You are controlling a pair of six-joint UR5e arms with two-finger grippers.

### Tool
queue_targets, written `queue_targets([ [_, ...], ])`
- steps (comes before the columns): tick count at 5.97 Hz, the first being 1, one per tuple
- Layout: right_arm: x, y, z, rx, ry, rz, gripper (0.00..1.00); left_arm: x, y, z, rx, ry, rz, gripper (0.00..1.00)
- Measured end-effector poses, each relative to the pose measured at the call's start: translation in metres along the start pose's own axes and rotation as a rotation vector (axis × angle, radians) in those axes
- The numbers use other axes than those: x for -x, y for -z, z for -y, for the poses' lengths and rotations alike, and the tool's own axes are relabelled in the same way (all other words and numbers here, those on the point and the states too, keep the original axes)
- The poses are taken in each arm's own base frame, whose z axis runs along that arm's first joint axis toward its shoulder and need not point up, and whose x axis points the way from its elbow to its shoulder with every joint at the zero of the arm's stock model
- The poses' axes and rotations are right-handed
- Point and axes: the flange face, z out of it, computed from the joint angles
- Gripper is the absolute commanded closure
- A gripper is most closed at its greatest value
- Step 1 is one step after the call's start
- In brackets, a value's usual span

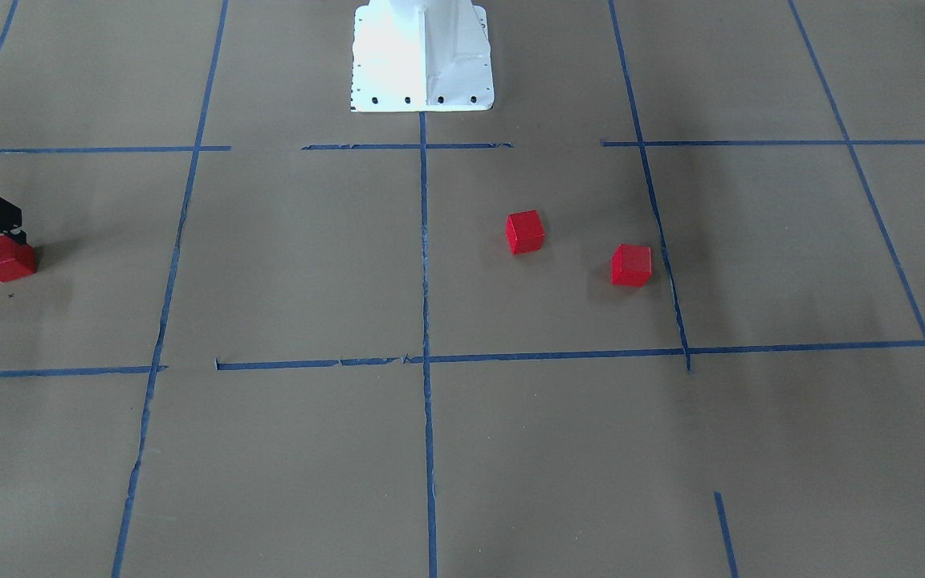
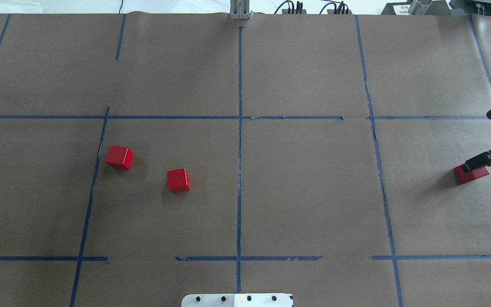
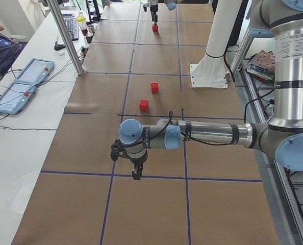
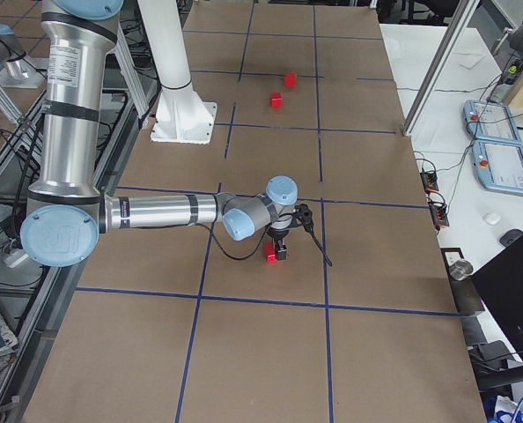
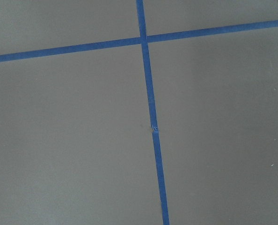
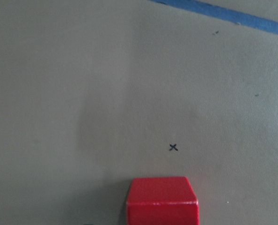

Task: Form red blocks into L shape at center
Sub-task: 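Close the right gripper on the red cube and lift it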

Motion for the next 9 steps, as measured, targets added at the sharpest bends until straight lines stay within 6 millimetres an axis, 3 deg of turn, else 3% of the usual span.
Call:
queue_targets([
  [2,-0.006,-0.026,-0.006,0.045,-0.003,-0.032,0.02,0.0,0.0,0.0,0.001,-0.001,0.0,0.0],
  [3,-0.003,-0.035,-0.007,0.058,0.005,-0.045,0.33,0.0,0.0,0.001,0.001,-0.002,0.0,0.0],
  [4,0.0,-0.04,-0.006,0.063,0.011,-0.05,0.81,-0.001,0.0,0.001,0.0,-0.003,0.0,0.0],
  [5,0.002,-0.041,-0.004,0.063,0.015,-0.051,0.94,-0.001,0.0,0.001,0.0,-0.003,0.0,0.0],
  [7,0.014,-0.03,0.001,0.042,0.032,-0.042,0.97,-0.001,0.0,0.001,0.0,-0.003,0.0,0.0],
  [8,0.037,-0.006,0.009,0.021,0.044,-0.032,0.98,-0.001,0.0,0.001,-0.001,-0.004,0.0,0.0],
  [9,0.072,0.027,0.025,0.018,0.04,-0.032,0.98,-0.002,0.001,0.001,-0.002,-0.003,0.0,0.0],
])
